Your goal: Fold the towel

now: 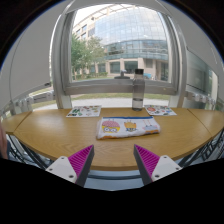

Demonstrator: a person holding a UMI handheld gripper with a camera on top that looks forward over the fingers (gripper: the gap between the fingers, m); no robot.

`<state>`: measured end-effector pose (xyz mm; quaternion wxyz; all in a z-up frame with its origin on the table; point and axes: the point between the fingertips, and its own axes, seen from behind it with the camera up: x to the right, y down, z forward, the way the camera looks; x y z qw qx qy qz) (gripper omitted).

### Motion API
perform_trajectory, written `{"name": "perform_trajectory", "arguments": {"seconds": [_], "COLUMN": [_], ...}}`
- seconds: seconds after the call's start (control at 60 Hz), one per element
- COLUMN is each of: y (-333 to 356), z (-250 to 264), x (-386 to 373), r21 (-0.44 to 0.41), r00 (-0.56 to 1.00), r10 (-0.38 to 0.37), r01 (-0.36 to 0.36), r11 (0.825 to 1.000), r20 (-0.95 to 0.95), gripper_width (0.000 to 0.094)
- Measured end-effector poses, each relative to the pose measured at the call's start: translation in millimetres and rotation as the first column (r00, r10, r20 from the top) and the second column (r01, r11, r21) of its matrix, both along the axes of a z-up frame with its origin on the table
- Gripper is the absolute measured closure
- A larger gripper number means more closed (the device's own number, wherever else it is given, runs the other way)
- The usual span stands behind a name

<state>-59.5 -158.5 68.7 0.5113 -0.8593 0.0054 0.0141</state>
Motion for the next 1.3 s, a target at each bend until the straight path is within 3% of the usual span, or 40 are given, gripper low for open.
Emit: {"name": "perform_trajectory", "arguments": {"seconds": [0.117,0.3,0.45,0.567,0.683,0.867,0.967,1.05,1.167,1.3], "y": [65,150,188,192,192,196,191,191,189,187], "z": [-15,-33,-56,-77,-75,-79,-67,-38,12,36], "x": [-32,-53,-50,-57,-46,-50,-61,-59,-19,55], "r21": [-0.004,-0.010,-0.053,-0.120,-0.119,-0.140,-0.154,-0.118,-0.040,-0.022], "r00": [1.000,0.998,0.990,0.991,0.985,0.992,1.000,0.991,0.983,0.983], "r10": [0.009,-0.012,-0.033,-0.004,-0.026,-0.027,0.030,0.075,0.111,0.098], "r01": [-0.009,0.013,0.041,0.020,0.046,0.044,-0.030,-0.088,-0.118,-0.102], "r11": [1.000,1.000,0.998,0.993,0.992,0.989,0.988,0.989,0.992,0.995], "r20": [0.013,0.062,0.136,0.130,0.169,0.123,-0.005,-0.107,-0.145,-0.156], "gripper_width": [0.0145,0.0273,0.0521,0.0710,0.0911,0.0908,0.0908,0.0908,0.0910,0.0909]}}
